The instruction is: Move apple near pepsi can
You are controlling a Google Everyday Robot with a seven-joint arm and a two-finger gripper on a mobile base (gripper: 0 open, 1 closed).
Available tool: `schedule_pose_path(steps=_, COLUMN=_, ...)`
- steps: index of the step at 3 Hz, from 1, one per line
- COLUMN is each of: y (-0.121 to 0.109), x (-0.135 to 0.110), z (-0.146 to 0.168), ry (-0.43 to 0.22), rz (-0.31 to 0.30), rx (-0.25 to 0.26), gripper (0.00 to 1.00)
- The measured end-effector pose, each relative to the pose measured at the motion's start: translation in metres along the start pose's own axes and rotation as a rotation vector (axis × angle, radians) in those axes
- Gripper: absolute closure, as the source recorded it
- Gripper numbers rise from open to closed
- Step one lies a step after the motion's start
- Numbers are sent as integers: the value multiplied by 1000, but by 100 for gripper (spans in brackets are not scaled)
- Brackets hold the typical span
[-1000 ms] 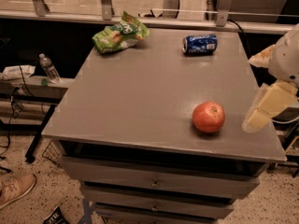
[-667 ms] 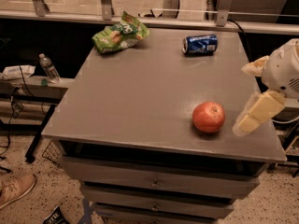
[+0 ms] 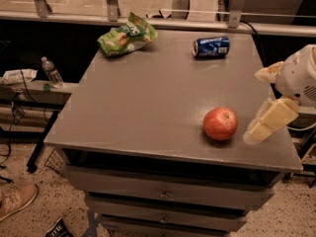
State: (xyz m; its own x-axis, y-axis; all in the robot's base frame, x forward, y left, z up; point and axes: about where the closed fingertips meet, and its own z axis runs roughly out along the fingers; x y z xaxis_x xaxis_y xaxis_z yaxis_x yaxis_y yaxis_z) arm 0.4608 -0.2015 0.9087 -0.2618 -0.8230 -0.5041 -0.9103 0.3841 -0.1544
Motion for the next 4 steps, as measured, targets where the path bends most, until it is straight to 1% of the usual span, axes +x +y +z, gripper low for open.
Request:
schedule_pose_path(steps=2, y=1, x=10, z=19, ry=-82, rz=58, rx=-16, gripper=0)
schedule_pose_path(steps=3, y=4, x=11, z=28, ry=-117, rz=69, rx=-26, gripper=0)
schedule_pose_path(steps=4, y=8, x=10, z=38, ry=-130, rz=73, rx=-40, gripper=0)
